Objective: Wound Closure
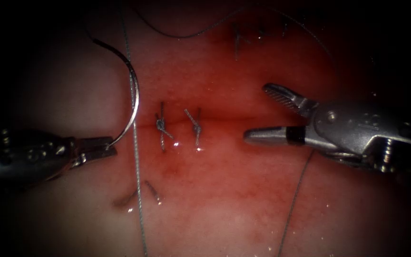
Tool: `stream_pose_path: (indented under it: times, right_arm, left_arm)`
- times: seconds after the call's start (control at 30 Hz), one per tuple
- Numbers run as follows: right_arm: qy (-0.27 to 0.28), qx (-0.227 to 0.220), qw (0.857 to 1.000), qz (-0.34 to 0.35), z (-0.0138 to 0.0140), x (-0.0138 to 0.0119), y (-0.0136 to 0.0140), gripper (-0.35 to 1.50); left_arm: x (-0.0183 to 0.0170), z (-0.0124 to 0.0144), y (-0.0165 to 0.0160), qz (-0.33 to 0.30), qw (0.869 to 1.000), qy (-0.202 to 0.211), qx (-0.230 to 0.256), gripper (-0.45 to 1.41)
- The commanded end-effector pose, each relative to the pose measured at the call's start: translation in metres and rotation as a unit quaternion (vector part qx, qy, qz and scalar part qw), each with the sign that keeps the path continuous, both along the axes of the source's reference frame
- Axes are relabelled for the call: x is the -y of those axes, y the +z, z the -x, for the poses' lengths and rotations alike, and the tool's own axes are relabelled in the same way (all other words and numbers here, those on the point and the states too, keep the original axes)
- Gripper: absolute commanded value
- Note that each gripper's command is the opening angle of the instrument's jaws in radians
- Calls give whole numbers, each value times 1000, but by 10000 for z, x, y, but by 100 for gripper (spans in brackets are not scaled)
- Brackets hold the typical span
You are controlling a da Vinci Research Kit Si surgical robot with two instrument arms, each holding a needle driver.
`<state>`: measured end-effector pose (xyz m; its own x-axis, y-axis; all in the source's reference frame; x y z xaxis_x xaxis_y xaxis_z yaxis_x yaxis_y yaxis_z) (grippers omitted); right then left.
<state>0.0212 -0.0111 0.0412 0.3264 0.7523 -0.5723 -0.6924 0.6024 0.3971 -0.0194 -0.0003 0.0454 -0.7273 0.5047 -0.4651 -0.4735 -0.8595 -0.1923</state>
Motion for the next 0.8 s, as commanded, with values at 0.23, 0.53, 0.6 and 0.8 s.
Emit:
stream_pose_path:
  times: [0.23, 0.53, 0.6, 0.8]
  right_arm:
    - [46, 44, 997, -33, -16, -4, -24, 100]
    - [89, 92, 990, -53, -51, 0, -41, 89]
    - [99, 103, 988, -54, -61, 0, -38, 79]
    - [100, 115, 986, -62, -83, 5, -25, 4]
  left_arm:
    - [6, 34, 13, -19, 999, 17, -37, -45]
    - [29, 60, 22, 7, 993, 5, -120, -45]
    - [31, 63, 21, 13, 990, 4, -143, -31]
    - [37, 68, 12, 45, 978, 15, -204, -30]
